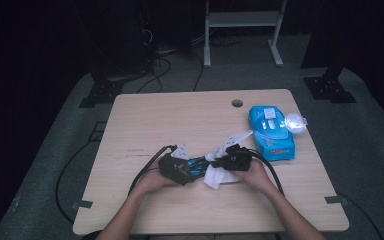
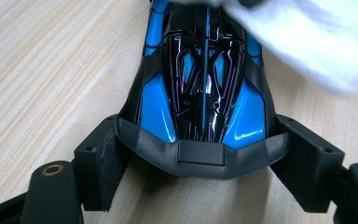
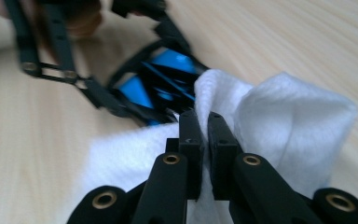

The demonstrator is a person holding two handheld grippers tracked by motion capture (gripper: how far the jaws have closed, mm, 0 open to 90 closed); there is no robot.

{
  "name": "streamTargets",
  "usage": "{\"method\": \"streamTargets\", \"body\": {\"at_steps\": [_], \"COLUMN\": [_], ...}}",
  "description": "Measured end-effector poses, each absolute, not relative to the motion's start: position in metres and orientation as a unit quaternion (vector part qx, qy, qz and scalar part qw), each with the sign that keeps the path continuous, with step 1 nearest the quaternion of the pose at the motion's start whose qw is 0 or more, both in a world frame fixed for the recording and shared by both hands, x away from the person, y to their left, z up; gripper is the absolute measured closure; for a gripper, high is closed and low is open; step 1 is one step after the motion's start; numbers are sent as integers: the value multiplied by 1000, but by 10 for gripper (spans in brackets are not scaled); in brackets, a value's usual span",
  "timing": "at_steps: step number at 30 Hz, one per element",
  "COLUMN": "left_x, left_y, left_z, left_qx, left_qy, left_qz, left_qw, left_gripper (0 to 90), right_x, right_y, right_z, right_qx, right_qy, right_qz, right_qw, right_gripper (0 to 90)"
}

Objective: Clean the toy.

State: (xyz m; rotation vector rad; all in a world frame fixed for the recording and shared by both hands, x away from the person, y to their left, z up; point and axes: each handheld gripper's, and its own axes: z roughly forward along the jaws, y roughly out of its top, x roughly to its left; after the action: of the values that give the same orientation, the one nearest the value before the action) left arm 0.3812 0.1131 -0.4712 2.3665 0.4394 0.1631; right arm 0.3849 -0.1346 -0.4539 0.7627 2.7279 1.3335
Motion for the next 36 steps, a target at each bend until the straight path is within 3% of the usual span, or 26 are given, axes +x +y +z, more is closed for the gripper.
{"method": "streamTargets", "body": {"at_steps": [9,13,15,19,21,23,26,32,36], "left_x": [381,381,382,381,381,381,381,382,382], "left_y": [113,113,114,113,113,113,113,113,113], "left_z": [-472,-472,-472,-472,-472,-472,-472,-472,-472], "left_qx": [915,915,915,914,915,915,915,916,916], "left_qy": [168,167,167,167,167,167,167,164,164], "left_qz": [65,64,64,64,64,64,65,65,65], "left_qw": [362,362,362,363,361,361,361,361,361], "left_gripper": [239,239,238,238,237,237,237,237,237], "right_x": [388,383,377,365,358,359,373,398,394], "right_y": [-162,-155,-145,-134,-134,-139,-148,-150,-140], "right_z": [-460,-459,-455,-438,-428,-420,-421,-449,-457], "right_qx": [278,270,249,212,192,182,194,231,225], "right_qy": [863,866,876,885,882,875,872,884,889], "right_qz": [422,419,411,412,424,437,438,405,396], "right_qw": [27,36,42,50,76,102,96,38,44], "right_gripper": [857,853,804,611,530,456,376,332,331]}}
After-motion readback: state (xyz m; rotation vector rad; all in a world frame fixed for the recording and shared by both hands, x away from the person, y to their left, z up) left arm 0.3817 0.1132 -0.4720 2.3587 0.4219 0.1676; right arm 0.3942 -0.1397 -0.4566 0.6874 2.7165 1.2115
